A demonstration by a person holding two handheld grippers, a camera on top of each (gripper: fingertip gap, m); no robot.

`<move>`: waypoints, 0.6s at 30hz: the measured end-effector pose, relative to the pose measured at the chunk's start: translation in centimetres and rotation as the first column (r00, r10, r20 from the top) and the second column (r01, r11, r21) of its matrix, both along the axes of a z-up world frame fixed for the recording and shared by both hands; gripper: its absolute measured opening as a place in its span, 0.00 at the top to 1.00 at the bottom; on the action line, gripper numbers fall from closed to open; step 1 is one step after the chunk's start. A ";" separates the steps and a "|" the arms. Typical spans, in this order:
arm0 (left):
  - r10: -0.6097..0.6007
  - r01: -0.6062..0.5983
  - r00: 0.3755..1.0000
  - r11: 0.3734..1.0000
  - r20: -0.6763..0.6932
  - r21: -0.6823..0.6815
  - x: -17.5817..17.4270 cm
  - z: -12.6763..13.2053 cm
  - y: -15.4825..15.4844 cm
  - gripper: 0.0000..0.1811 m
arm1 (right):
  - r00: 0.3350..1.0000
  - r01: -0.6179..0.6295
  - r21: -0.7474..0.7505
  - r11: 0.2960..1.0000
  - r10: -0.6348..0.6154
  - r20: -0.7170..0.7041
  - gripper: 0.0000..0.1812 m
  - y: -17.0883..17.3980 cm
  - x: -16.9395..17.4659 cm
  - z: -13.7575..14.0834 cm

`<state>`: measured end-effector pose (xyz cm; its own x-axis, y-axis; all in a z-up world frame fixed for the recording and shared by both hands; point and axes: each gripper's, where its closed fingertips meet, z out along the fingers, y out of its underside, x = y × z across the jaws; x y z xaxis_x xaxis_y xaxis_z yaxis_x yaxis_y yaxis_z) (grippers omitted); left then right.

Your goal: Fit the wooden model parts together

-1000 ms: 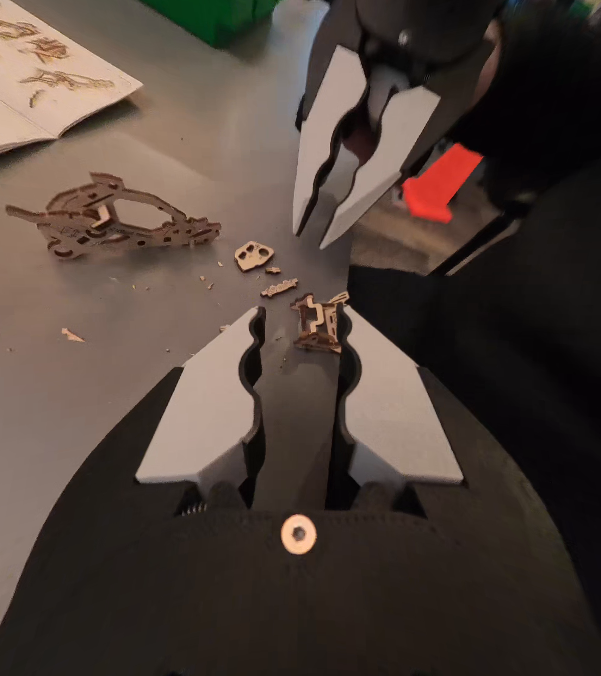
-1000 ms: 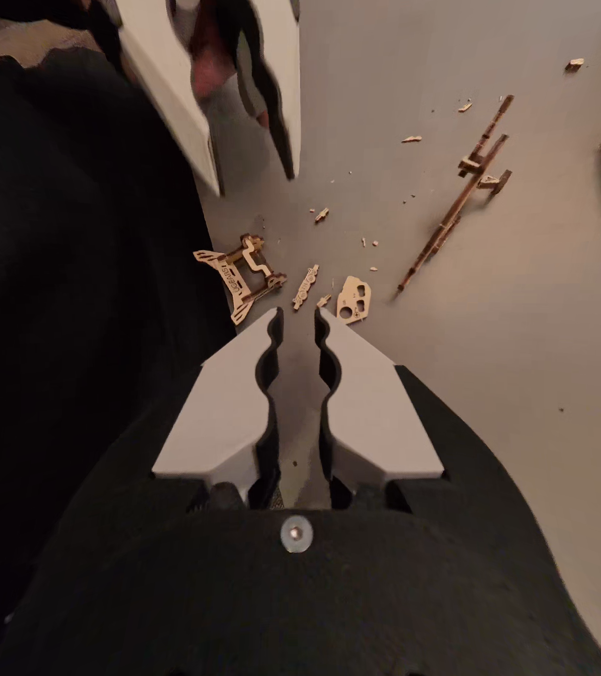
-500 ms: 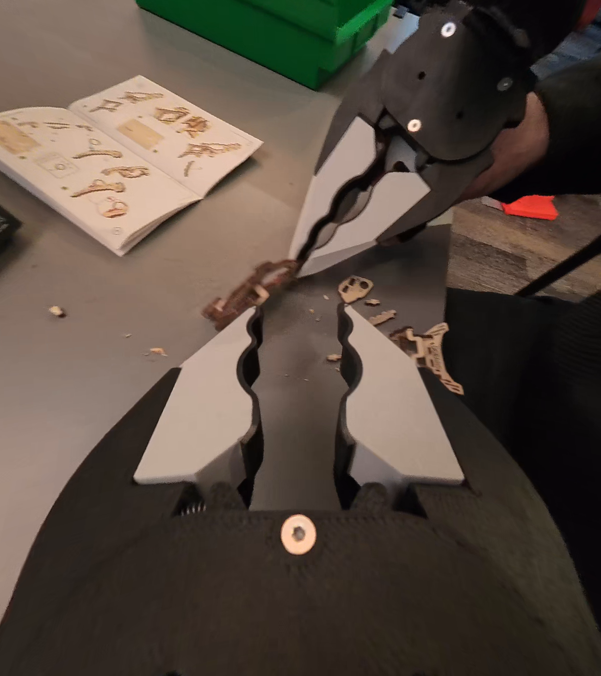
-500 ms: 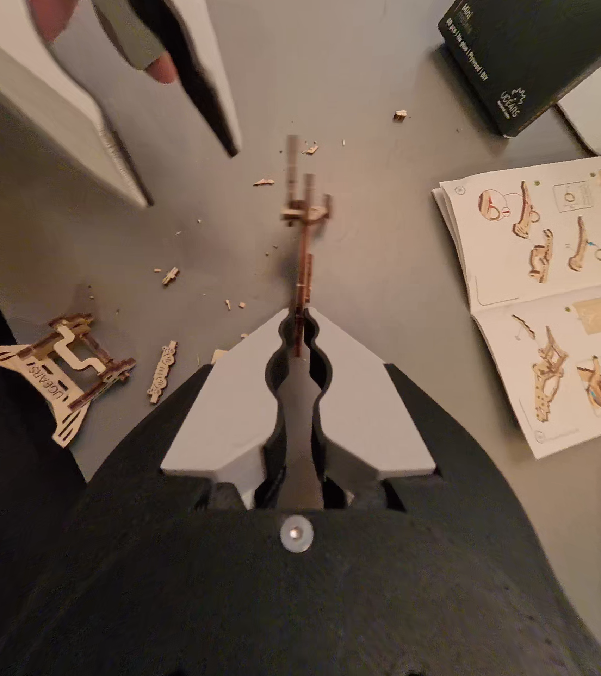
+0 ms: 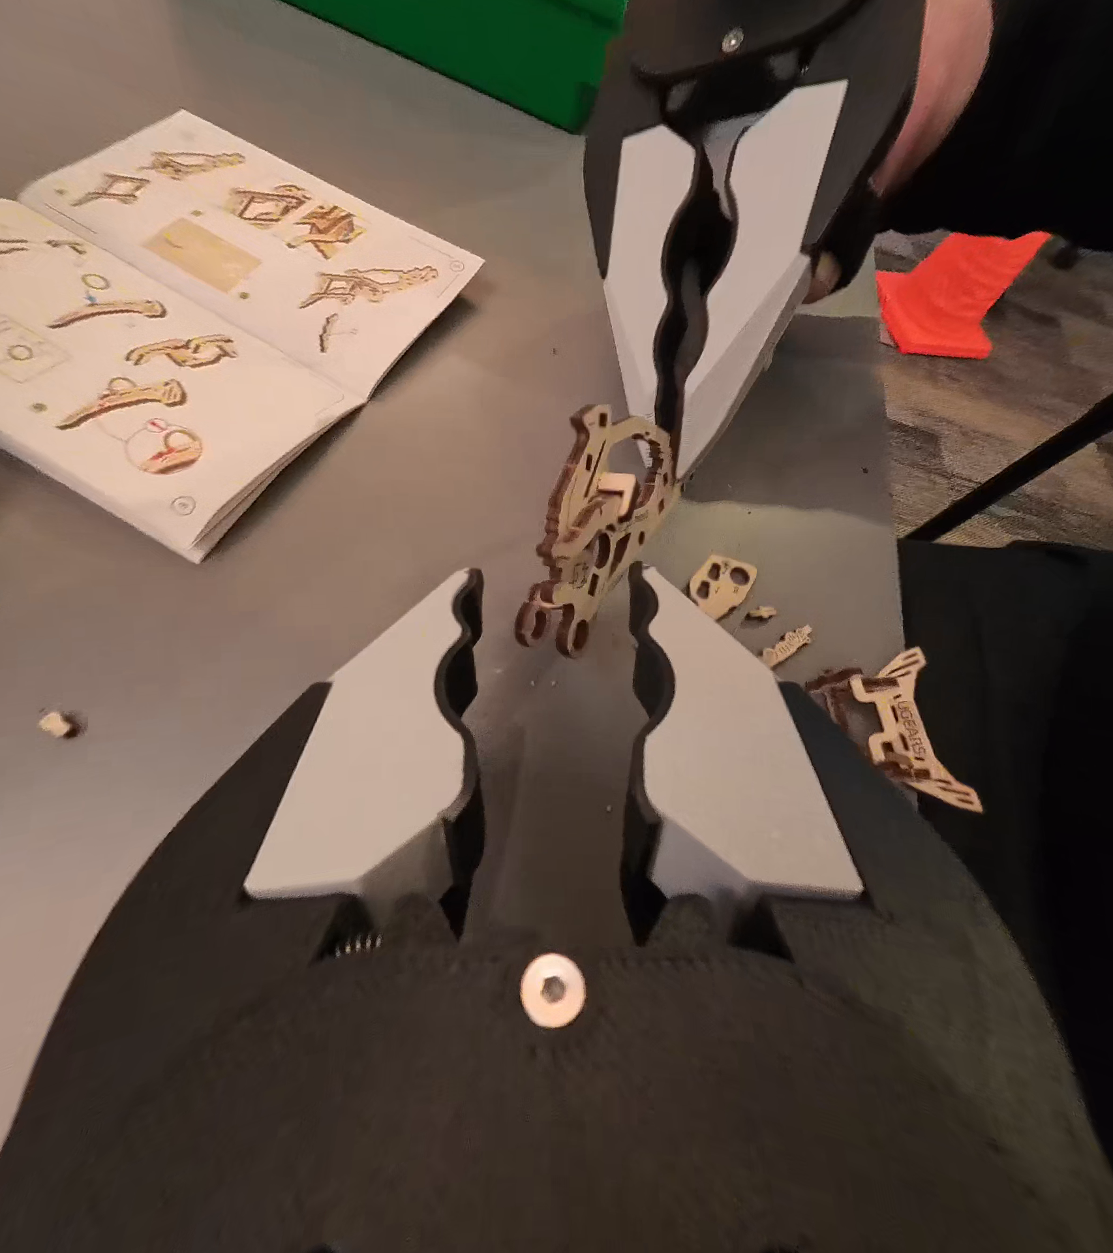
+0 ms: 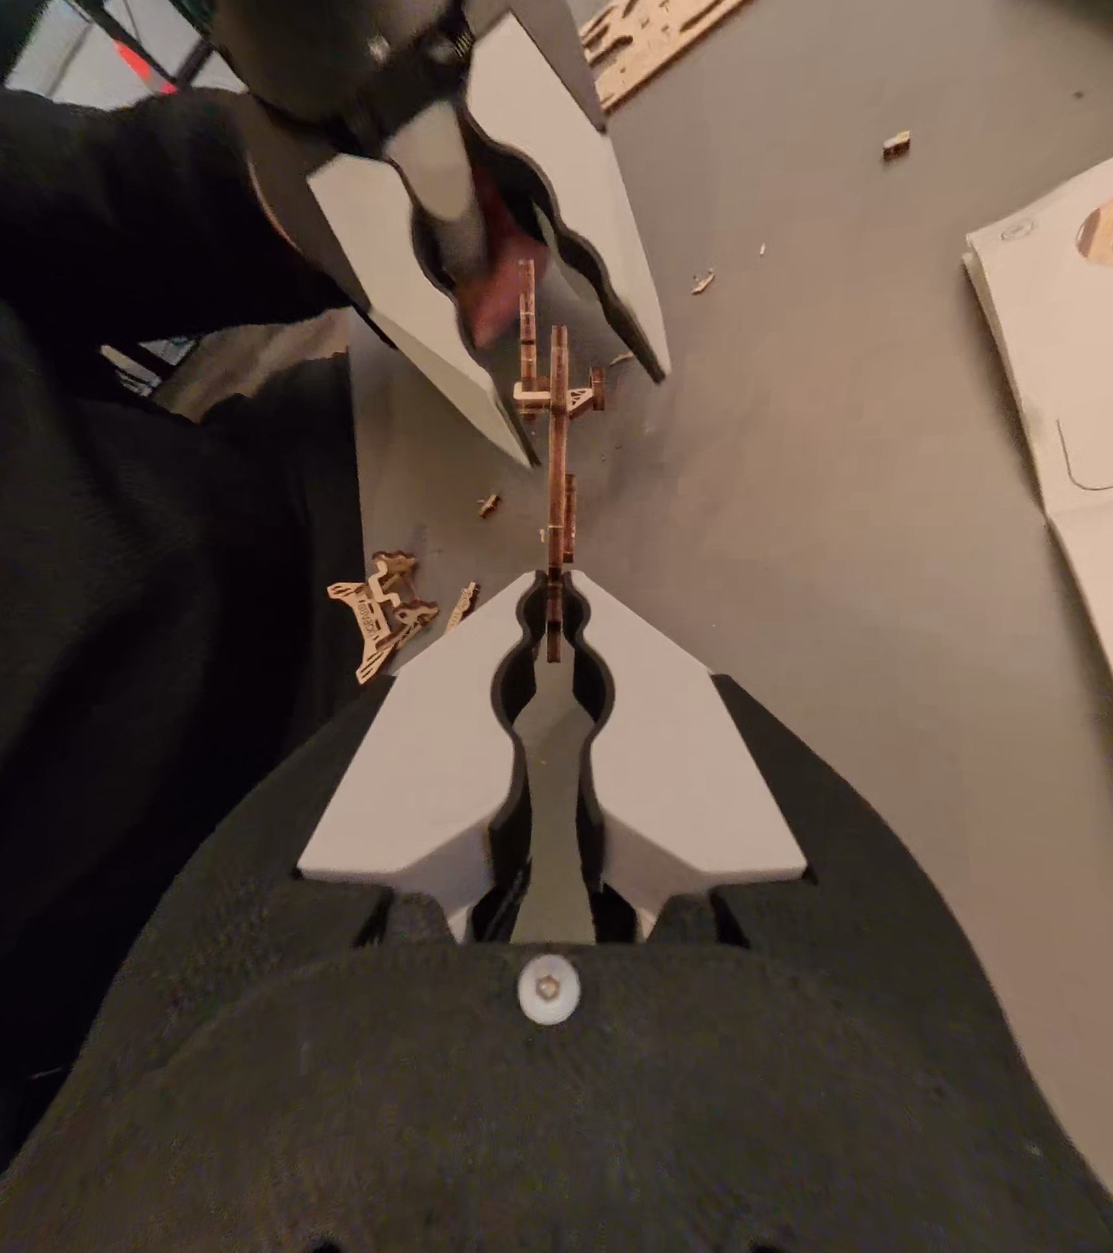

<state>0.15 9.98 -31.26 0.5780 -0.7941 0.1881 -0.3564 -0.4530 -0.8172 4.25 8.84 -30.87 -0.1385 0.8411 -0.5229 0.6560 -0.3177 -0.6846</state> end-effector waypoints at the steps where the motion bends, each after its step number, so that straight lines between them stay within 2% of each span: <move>1: -0.009 0.009 1.000 1.000 0.024 -0.010 0.4 0.1 0.0 0.80 | 1.000 -0.015 -0.004 1.000 0.015 -0.003 1.00 0.0 0.1 0.1; 6: -0.021 0.035 0.985 0.996 0.174 -0.083 1.7 1.0 -0.2 0.87 | 0.997 -0.064 -0.011 0.998 0.063 -0.048 1.00 0.0 0.3 0.6; 11: 0.004 0.034 0.961 0.991 0.276 -0.131 1.8 2.0 0.0 0.92 | 0.996 -0.047 -0.003 0.999 0.047 -0.069 0.98 0.5 0.1 0.9; 15: 0.060 0.005 0.920 0.986 0.387 -0.164 1.1 3.2 0.5 0.95 | 0.998 0.033 0.027 0.999 -0.032 -0.052 0.80 1.6 -0.3 1.1; 18: 0.098 -0.024 0.902 0.984 0.421 -0.177 0.1 3.6 0.7 0.95 | 0.992 0.123 0.129 0.984 -0.121 -0.028 0.77 2.9 0.2 1.2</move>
<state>0.28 10.73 -27.64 0.4591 -0.6967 0.5511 0.0417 -0.6028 -0.7968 4.47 11.73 -29.65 -0.0398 0.9131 -0.4057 0.6038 -0.3016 -0.7379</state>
